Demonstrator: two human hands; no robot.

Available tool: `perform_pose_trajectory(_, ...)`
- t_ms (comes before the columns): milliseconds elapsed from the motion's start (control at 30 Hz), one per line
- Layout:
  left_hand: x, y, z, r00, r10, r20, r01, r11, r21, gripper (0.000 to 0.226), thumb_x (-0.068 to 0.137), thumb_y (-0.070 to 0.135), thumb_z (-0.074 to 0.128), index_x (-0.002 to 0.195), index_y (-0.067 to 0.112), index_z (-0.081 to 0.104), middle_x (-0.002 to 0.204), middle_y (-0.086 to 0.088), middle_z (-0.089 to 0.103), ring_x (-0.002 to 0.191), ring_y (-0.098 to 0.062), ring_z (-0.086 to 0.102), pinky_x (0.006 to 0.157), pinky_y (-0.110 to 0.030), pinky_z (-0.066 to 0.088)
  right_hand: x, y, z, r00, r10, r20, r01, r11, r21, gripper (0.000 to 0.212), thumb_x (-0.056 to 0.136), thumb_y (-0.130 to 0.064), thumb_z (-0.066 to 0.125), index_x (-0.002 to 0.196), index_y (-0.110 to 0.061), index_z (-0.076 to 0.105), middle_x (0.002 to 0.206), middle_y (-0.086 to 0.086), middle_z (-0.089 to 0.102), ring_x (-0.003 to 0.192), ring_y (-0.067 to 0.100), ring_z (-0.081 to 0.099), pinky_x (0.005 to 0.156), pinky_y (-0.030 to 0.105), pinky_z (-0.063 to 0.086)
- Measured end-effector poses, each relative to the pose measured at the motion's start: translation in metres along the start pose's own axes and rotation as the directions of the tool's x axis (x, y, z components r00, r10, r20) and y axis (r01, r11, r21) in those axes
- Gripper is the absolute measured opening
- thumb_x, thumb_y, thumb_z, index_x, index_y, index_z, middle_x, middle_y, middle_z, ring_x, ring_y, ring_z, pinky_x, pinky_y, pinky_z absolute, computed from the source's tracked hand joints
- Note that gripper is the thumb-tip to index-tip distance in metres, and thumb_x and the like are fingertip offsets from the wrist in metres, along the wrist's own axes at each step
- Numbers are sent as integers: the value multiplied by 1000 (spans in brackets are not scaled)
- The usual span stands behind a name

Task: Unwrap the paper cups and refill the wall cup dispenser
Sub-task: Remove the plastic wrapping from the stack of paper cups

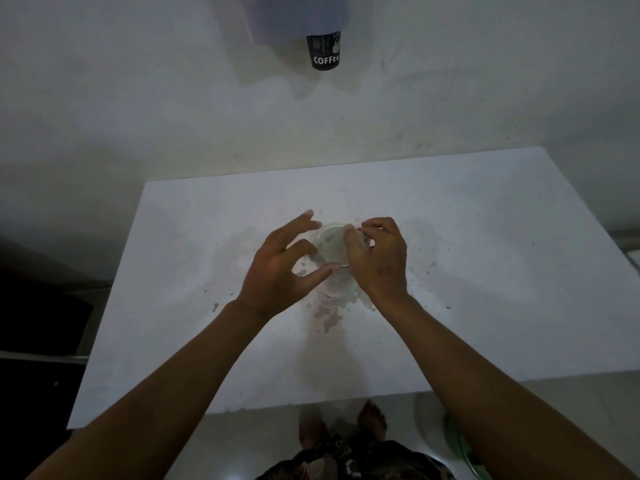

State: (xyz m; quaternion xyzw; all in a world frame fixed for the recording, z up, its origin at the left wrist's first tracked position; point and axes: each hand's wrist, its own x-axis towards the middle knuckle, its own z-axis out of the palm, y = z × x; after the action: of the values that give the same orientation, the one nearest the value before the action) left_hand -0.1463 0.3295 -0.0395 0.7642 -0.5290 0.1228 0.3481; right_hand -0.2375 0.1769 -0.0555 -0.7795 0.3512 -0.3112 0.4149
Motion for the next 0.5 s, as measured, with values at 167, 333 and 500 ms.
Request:
perform_pose_trajectory(167, 1, 3, 7, 999, -32, 36, 35, 996, -83, 18, 89, 19, 73, 95, 2, 69, 110, -15, 65, 112, -29, 66, 86, -41, 59, 8, 2, -7, 940, -333, 73, 336, 941, -28, 24, 93, -20, 56, 110, -12, 71, 117, 2, 68, 109, 16, 61, 95, 34, 53)
perform_pose_trajectory(333, -4, -4, 12, 997, -66, 34, 69, 993, -92, 14, 94, 17, 65, 100, 5, 68, 117, -15, 58, 123, -22, 58, 91, -32, 58, 15, 16, -35, 812, -481, 332, 508, 861, 5, 31, 90, -17, 48, 108, -11, 72, 109, 3, 58, 99, 19, 60, 84, 38, 54)
perform_pose_trajectory(500, -8, -3, 16, 991, -118, -66, 110, 987, -114, 20, 97, 22, 60, 97, 4, 67, 112, -14, 61, 116, -21, 62, 91, -17, 52, 11, 24, -45, 780, -562, 274, 579, 815, 21, 16, 86, -8, 68, 102, -7, 71, 108, 5, 68, 100, 19, 66, 84, 36, 56)
